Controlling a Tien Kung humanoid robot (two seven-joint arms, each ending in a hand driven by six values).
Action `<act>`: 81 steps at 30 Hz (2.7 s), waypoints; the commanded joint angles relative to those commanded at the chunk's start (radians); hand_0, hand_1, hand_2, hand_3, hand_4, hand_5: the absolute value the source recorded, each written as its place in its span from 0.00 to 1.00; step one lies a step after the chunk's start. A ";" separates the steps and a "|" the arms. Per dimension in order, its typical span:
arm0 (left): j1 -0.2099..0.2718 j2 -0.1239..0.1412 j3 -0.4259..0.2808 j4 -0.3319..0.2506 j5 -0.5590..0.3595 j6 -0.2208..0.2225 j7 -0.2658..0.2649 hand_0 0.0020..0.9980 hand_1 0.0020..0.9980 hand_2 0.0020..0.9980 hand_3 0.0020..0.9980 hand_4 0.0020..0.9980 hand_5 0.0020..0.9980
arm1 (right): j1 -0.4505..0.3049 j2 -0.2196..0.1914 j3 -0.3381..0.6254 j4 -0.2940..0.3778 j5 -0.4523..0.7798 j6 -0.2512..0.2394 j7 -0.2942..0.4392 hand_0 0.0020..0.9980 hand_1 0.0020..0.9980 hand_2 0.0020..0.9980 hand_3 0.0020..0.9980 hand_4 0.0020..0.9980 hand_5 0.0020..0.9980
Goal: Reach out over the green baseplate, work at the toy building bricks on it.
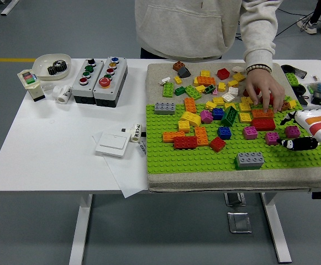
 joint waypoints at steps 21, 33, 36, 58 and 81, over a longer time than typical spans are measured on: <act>-0.004 0.000 0.003 -0.001 -0.006 0.000 0.000 0.61 0.69 0.65 0.55 0.56 0.61 | 0.041 0.061 -0.058 -0.096 -0.031 -0.040 0.040 0.67 0.63 0.70 0.63 0.79 0.45; -0.004 0.001 -0.005 -0.002 0.010 0.000 0.006 0.60 0.69 0.65 0.55 0.56 0.61 | 0.039 0.079 -0.058 -0.159 -0.013 -0.076 0.079 0.64 0.61 0.66 0.59 0.79 0.45; -0.004 0.001 -0.007 -0.002 0.015 0.000 0.009 0.60 0.69 0.65 0.55 0.56 0.61 | 0.040 0.083 -0.062 -0.169 -0.020 -0.077 0.082 0.63 0.59 0.64 0.58 0.78 0.45; -0.013 0.000 -0.010 -0.005 0.024 0.000 0.013 0.60 0.69 0.65 0.55 0.57 0.61 | 0.046 0.094 -0.066 -0.199 -0.045 -0.119 0.098 0.54 0.52 0.57 0.50 0.74 0.46; -0.015 -0.001 -0.005 -0.004 0.015 -0.001 0.008 0.60 0.69 0.65 0.55 0.56 0.61 | 0.020 0.049 -0.040 -0.107 -0.059 -0.131 0.121 0.45 0.49 0.53 0.48 0.70 0.45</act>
